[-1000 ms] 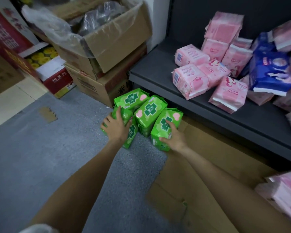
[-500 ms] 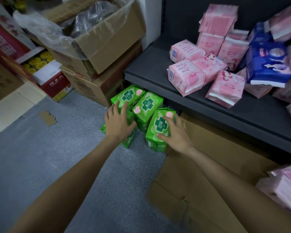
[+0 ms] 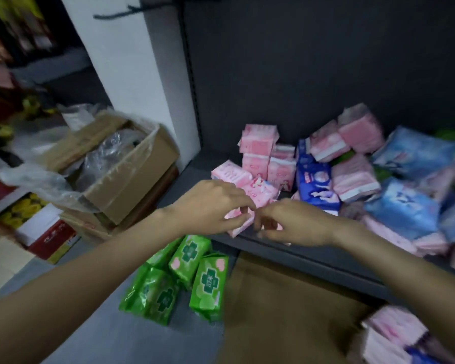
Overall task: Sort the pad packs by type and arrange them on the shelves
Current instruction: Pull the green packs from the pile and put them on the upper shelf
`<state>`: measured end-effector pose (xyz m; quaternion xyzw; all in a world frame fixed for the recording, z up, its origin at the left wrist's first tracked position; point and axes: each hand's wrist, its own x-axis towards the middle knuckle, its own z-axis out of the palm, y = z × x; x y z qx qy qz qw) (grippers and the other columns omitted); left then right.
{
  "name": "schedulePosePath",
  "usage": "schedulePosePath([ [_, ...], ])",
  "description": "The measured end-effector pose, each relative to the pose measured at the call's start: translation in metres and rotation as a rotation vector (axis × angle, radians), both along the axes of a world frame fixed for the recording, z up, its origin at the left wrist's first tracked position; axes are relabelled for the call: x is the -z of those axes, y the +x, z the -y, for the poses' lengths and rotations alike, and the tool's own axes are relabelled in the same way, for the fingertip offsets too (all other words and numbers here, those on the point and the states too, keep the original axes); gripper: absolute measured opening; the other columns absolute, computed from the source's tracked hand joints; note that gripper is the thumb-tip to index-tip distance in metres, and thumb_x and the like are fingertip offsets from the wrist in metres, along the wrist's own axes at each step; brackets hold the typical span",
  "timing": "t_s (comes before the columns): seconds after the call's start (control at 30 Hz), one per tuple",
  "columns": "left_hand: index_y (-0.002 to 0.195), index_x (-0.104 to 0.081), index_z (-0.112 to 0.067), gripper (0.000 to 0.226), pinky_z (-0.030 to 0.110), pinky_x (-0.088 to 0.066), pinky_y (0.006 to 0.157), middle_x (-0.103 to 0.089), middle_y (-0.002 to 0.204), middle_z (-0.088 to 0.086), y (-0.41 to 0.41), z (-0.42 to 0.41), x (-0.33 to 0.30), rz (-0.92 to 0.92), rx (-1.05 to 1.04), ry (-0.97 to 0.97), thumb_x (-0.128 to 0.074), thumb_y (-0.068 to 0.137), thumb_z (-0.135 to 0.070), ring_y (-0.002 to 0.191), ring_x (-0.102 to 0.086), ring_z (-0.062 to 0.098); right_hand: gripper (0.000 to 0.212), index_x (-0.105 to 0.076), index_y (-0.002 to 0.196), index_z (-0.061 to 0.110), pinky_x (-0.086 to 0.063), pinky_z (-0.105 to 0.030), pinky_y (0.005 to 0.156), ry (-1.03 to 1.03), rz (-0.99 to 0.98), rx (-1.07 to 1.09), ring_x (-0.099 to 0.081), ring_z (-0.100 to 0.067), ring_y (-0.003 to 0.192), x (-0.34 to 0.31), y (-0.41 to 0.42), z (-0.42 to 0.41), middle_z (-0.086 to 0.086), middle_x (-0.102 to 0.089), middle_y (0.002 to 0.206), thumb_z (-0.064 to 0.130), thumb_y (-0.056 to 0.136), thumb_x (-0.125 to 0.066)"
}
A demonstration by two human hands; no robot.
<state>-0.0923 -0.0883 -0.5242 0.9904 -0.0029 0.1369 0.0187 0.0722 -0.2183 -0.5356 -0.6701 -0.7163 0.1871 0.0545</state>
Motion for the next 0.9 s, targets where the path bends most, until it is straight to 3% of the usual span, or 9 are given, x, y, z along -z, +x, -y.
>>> schedulePosePath([
  [0.1, 0.097, -0.072, -0.016, 0.016, 0.032, -0.052, 0.075, -0.068, 0.087, -0.001, 0.029, 0.004, -0.056, 0.31, 0.114, 0.142, -0.06, 0.088, -0.02, 0.087, -0.064, 0.02, 0.019, -0.06, 0.108, 0.028, -0.046, -0.032, 0.074, 0.182, 0.099, 0.068, -0.058, -0.008, 0.091, -0.073, 0.024, 0.016, 0.015, -0.062, 0.095, 0.038, 0.093, -0.054],
  [0.2, 0.095, -0.073, -0.01, 0.014, 0.036, -0.052, 0.077, -0.069, 0.089, 0.001, 0.054, 0.013, -0.115, 0.54, 0.164, 0.11, -0.062, 0.087, -0.012, 0.092, -0.063, 0.023, 0.017, -0.062, 0.105, 0.026, -0.043, -0.028, 0.069, 0.448, 0.127, 0.151, -0.06, -0.008, 0.09, -0.146, 0.039, 0.038, 0.014, -0.065, 0.097, 0.035, 0.093, -0.054],
  [0.37, 0.1, -0.072, -0.01, 0.018, 0.027, -0.047, 0.09, -0.07, 0.095, -0.001, 0.086, 0.043, -0.21, 0.78, 0.149, 0.036, -0.059, 0.088, -0.012, 0.097, -0.06, 0.021, 0.025, -0.064, 0.102, 0.02, -0.053, -0.038, 0.073, 0.851, 0.214, 0.278, -0.064, -0.015, 0.087, -0.246, 0.052, 0.079, 0.007, -0.067, 0.094, 0.032, 0.087, -0.047],
  [0.53, 0.106, -0.069, -0.01, 0.021, 0.024, -0.042, 0.093, -0.069, 0.099, -0.003, 0.108, 0.073, -0.295, 0.895, 0.173, 0.046, -0.057, 0.089, -0.013, 0.099, -0.057, 0.018, 0.024, -0.067, 0.104, 0.015, -0.053, -0.036, 0.072, 1.125, 0.349, 0.329, -0.059, -0.013, 0.085, -0.316, 0.071, 0.117, 0.004, -0.067, 0.095, 0.022, 0.088, -0.051],
  [0.6, 0.109, -0.067, -0.011, 0.023, 0.023, -0.042, 0.092, -0.067, 0.102, -0.004, 0.118, 0.072, -0.315, 0.861, 0.175, 0.032, -0.057, 0.089, -0.015, 0.1, -0.055, 0.016, 0.022, -0.066, 0.105, 0.015, -0.051, -0.038, 0.07, 1.174, 0.436, 0.342, -0.058, -0.017, 0.087, -0.334, 0.083, 0.126, 0.002, -0.067, 0.096, 0.02, 0.088, -0.052],
  [0.7, 0.117, -0.062, -0.017, 0.029, 0.025, -0.042, 0.09, -0.064, 0.109, -0.006, 0.138, 0.067, -0.338, 0.778, 0.126, -0.096, -0.056, 0.088, -0.022, 0.104, -0.054, 0.014, 0.025, -0.064, 0.11, 0.012, -0.045, -0.035, 0.08, 1.19, 0.588, 0.369, -0.054, -0.023, 0.097, -0.359, 0.112, 0.132, -0.003, -0.065, 0.104, 0.016, 0.086, -0.057],
  [0.83, 0.124, -0.056, -0.02, 0.038, 0.031, -0.042, 0.089, -0.061, 0.116, -0.003, 0.173, 0.058, -0.368, 0.698, 0.059, -0.044, -0.06, 0.086, -0.025, 0.108, -0.053, 0.019, 0.047, -0.053, 0.132, 0.017, -0.039, -0.045, 0.097, 0.998, 0.684, 0.463, -0.046, -0.029, 0.121, -0.39, 0.149, 0.124, -0.006, -0.053, 0.132, 0.032, 0.087, -0.06],
  [0.9, 0.125, -0.055, -0.021, 0.04, 0.034, -0.044, 0.089, -0.059, 0.119, -0.003, 0.194, 0.052, -0.382, 0.695, 0.028, -0.035, -0.063, 0.086, -0.025, 0.109, -0.052, 0.02, 0.061, -0.04, 0.142, 0.025, -0.03, -0.042, 0.106, 0.88, 0.722, 0.524, -0.037, -0.026, 0.132, -0.402, 0.163, 0.117, -0.004, -0.042, 0.145, 0.043, 0.088, -0.06],
])
